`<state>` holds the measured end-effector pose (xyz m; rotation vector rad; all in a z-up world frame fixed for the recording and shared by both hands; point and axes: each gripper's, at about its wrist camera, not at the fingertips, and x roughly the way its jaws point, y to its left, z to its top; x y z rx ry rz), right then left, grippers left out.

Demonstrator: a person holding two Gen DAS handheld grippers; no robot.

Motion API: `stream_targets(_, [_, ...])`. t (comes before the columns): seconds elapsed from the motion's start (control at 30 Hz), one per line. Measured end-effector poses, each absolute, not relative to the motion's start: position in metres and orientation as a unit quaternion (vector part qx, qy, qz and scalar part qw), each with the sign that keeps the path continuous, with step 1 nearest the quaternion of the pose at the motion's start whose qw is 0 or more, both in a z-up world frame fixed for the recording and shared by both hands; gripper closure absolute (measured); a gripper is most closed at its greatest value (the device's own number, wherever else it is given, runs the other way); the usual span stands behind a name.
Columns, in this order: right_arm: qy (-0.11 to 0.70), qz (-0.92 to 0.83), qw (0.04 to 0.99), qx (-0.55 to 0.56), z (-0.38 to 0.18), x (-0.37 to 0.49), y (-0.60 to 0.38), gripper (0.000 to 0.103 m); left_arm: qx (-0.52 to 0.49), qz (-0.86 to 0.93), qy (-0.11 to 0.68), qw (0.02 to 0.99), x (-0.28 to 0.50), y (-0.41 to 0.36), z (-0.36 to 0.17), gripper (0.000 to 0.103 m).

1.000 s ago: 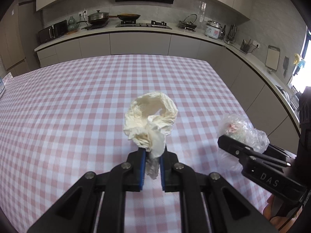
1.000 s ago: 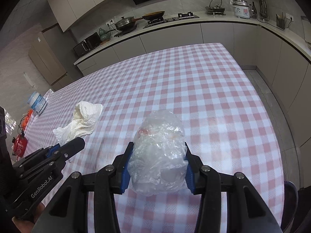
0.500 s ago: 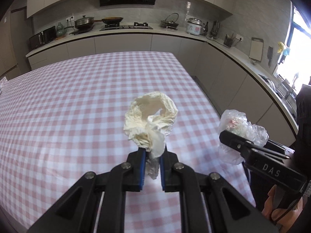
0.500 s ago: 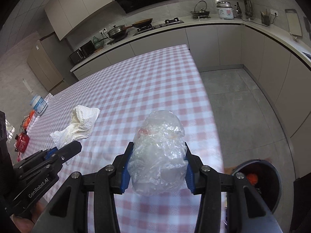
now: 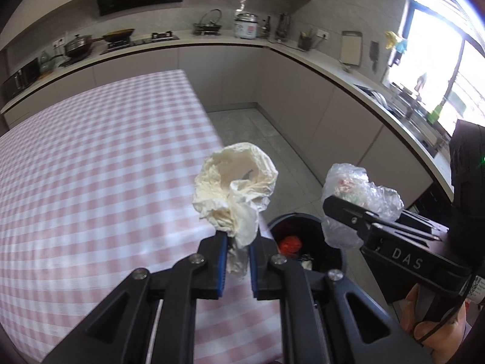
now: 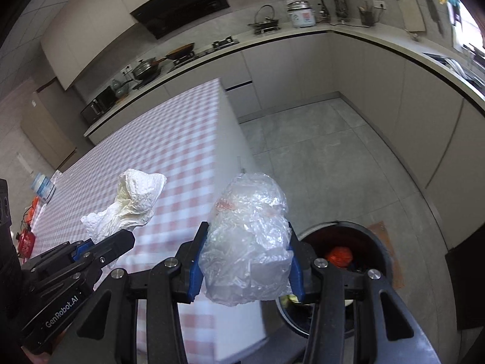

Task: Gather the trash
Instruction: 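Lift the tissue and plastic bag and carry them over the bin, then open both tools to drop the tissue and plastic bag into the bin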

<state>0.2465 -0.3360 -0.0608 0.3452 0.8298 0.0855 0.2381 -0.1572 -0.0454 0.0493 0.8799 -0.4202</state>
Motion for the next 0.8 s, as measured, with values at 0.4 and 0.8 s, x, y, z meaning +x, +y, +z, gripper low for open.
stream_targets(0.4, [0.417,-0.035,0.887,0.196,-0.095,0.195,-0.442,0.055,0.057,-0.272,0.45,0.849,0.226,-0.259,-0.071,0.09])
stream_targets(0.8, [0.481,-0.035,0.853,0.2,-0.177,0.193,-0.484,0.055,0.081,-0.245,0.507,0.822,0.224,-0.296,-0.137,0.09])
